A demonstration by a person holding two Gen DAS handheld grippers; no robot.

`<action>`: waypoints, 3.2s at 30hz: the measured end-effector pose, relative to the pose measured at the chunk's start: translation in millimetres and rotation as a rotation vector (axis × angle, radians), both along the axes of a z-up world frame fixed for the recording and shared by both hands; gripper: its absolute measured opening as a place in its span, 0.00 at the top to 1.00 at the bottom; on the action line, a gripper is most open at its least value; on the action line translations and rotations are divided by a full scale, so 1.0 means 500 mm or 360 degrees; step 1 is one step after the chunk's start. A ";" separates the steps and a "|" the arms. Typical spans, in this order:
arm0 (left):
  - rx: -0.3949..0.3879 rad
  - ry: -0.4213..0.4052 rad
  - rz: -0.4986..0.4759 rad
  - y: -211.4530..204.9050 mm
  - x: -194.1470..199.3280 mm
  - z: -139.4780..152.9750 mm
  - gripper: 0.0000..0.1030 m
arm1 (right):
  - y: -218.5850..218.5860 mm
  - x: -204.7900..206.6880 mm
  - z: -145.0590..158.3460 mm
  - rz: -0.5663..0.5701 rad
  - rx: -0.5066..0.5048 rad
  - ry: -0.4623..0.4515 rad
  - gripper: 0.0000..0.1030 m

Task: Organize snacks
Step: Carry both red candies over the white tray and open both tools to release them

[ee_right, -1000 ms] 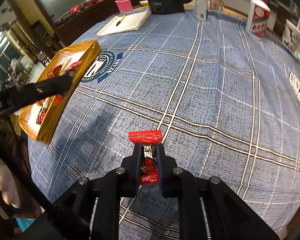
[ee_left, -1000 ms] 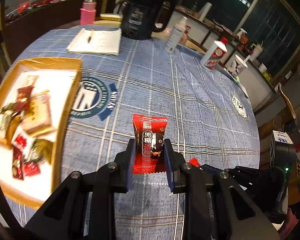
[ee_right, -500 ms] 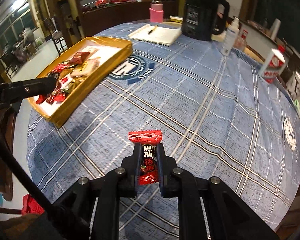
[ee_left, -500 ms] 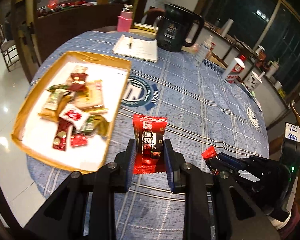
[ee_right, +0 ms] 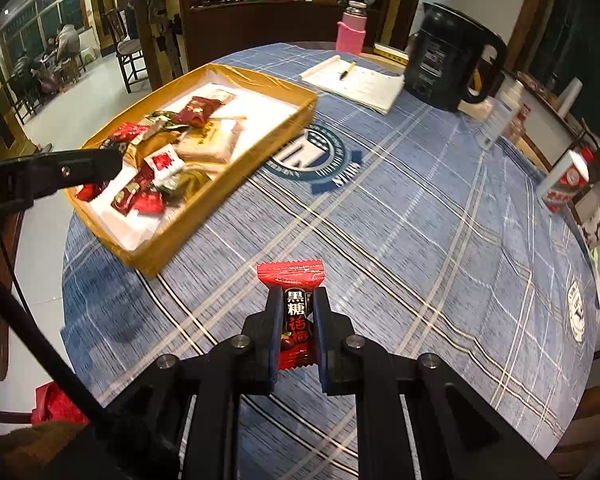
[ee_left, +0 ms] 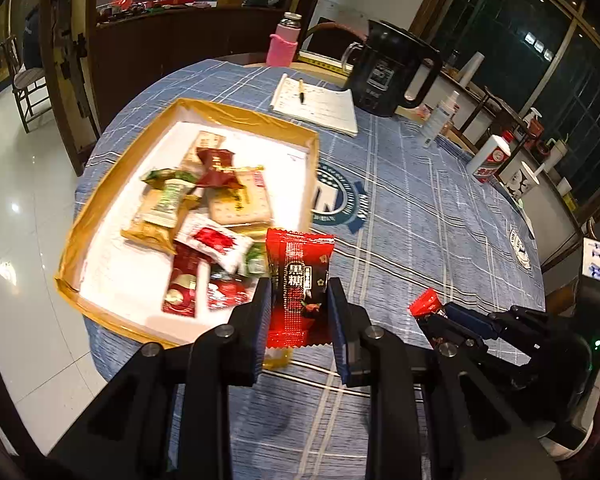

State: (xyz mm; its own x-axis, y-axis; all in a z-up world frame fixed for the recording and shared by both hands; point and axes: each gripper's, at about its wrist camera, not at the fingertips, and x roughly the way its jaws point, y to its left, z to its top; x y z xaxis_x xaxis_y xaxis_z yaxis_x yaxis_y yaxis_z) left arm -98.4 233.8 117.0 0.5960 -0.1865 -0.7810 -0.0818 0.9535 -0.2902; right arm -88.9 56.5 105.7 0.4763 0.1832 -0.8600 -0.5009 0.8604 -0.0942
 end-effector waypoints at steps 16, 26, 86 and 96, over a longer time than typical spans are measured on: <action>-0.0050 0.0060 0.0051 0.154 0.031 -0.048 0.72 | 0.167 0.031 -0.008 0.0081 -0.0122 0.0021 0.87; -0.0007 0.0121 -0.0001 0.168 0.071 -0.082 0.72 | 0.205 0.067 -0.019 0.0053 -0.0180 0.0043 0.87; 0.0309 0.0208 0.0001 0.224 0.141 -0.116 0.72 | 0.298 0.124 -0.077 0.0127 0.0304 0.0460 0.87; 0.0293 0.0232 -0.0029 0.224 0.149 -0.129 0.72 | 0.312 0.123 -0.079 0.0131 0.0263 0.0436 0.87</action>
State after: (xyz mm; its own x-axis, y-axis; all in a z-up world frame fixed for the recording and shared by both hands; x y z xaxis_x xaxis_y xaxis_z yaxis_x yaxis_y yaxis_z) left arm -23.9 346.0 52.5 0.4722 -0.0425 -0.8805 -0.0922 0.9910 -0.0973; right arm -27.6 212.5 65.9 0.2091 0.3594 -0.9094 -0.5569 0.8082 0.1914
